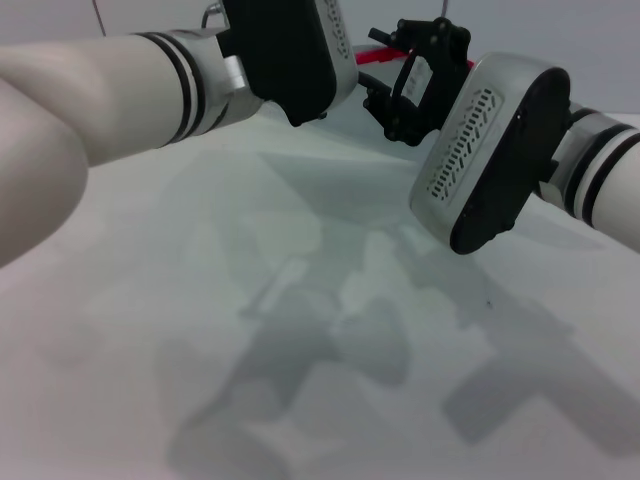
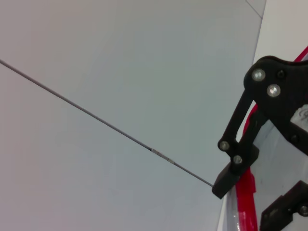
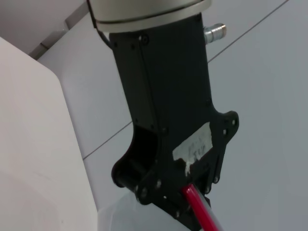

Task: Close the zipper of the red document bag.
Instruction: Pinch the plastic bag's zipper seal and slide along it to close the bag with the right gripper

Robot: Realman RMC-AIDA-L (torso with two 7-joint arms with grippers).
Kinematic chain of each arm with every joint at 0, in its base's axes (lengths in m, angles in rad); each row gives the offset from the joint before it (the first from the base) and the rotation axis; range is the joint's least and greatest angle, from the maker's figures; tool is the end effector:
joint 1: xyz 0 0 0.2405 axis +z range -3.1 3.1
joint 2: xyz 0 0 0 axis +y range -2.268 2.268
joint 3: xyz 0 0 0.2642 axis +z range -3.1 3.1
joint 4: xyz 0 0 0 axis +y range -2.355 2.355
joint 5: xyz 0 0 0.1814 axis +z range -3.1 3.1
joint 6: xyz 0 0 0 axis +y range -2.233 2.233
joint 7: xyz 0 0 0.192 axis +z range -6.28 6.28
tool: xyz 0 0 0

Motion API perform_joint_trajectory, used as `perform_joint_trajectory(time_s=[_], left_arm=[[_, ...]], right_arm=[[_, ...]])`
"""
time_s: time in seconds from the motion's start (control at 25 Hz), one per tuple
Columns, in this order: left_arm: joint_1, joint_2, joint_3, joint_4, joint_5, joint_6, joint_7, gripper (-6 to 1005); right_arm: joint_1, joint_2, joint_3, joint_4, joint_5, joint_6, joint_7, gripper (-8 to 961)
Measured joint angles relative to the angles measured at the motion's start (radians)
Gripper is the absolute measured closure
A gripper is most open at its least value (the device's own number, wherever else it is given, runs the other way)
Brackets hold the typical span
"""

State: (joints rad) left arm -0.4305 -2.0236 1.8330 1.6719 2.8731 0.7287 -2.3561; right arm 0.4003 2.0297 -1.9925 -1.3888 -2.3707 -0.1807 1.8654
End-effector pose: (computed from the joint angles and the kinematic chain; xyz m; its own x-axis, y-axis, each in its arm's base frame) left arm -0.1102 0.3974 -0.0220 0.9558 -0.1704 -0.2396 -0.2940 -0.5628 -0.7725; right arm 0.1005 0.3882 -0.0687 0.9129 0.3958 0.0998 0.3076 -0.5063 -0.8056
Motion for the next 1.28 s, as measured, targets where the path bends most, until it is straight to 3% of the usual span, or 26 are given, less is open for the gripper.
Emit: perform_joint_trajectory(time_s=[0.6, 1.28], left_arm=[[0.001, -0.001, -0.003, -0.001, 0.000, 0.001, 0.000, 945], [-0.002, -0.003, -0.003, 0.003, 0.000, 0.001, -0.002, 944]], right_arm=[[-0.048, 0.004, -0.041, 0.012, -0.064, 0.136, -0.001, 644], [-0.043, 0.006, -0.052, 0.037, -0.065, 0.182, -0.001, 663]])
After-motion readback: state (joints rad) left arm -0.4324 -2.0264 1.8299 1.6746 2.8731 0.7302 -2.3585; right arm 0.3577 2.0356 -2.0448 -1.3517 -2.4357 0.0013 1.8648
